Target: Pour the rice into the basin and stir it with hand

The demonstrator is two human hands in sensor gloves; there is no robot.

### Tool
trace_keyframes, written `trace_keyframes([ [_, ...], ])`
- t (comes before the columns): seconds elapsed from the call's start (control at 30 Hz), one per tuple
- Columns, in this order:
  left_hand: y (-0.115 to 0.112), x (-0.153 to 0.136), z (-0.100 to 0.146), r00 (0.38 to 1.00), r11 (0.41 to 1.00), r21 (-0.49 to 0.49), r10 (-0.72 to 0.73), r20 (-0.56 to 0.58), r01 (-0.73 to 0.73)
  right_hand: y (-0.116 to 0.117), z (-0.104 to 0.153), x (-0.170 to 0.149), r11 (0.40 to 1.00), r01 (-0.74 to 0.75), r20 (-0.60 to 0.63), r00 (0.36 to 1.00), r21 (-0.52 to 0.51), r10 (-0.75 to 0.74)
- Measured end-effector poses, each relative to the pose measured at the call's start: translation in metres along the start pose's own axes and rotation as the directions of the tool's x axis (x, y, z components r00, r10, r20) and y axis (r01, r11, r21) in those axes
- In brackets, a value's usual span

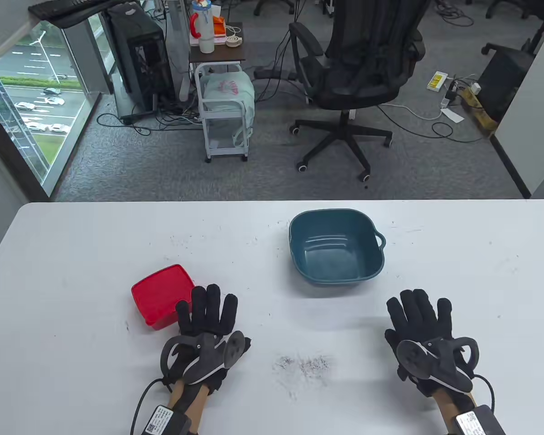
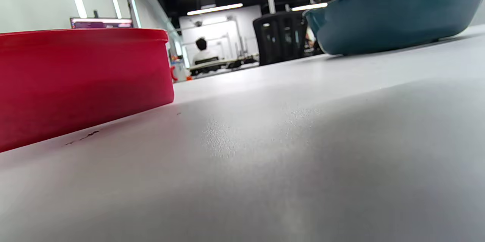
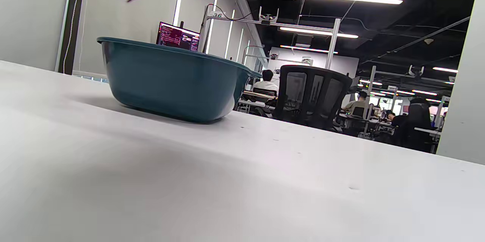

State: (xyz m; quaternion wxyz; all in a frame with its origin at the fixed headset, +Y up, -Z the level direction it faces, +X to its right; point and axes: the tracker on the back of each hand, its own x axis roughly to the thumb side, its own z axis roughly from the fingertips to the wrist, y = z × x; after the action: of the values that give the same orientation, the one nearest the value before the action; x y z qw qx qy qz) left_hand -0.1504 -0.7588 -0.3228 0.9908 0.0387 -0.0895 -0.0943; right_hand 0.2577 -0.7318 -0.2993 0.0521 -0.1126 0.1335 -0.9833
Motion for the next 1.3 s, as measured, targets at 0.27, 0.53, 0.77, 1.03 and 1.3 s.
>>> trace_keyframes([
  [0.27,-0.001,0.001,-0.001,1.0,1.0,0.001,0.008,0.004,-0.008,0.002,0.001,-0.001,1.0,0.021,-0.007,1.0,-0.002,-0.021],
  [0.53,0.0,0.0,0.0,1.0,1.0,-0.008,0.014,0.001,-0.014,0.003,0.002,-0.004,0.998,0.054,-0.025,0.998,0.013,-0.054],
  [0.77,-0.001,-0.002,0.0,1.0,1.0,-0.015,0.018,-0.005,-0.018,0.003,0.002,-0.004,0.998,0.066,-0.03,0.997,0.015,-0.065],
  [1.03,0.023,-0.034,-0.003,0.996,1.0,0.013,0.028,-0.079,-0.027,0.0,0.004,-0.006,0.996,0.089,-0.039,0.995,0.01,-0.088],
  [1.3,0.057,-0.136,-0.041,0.961,0.969,-0.106,0.201,-0.19,-0.224,-0.001,0.002,-0.015,0.989,0.143,-0.056,0.988,0.022,-0.142],
])
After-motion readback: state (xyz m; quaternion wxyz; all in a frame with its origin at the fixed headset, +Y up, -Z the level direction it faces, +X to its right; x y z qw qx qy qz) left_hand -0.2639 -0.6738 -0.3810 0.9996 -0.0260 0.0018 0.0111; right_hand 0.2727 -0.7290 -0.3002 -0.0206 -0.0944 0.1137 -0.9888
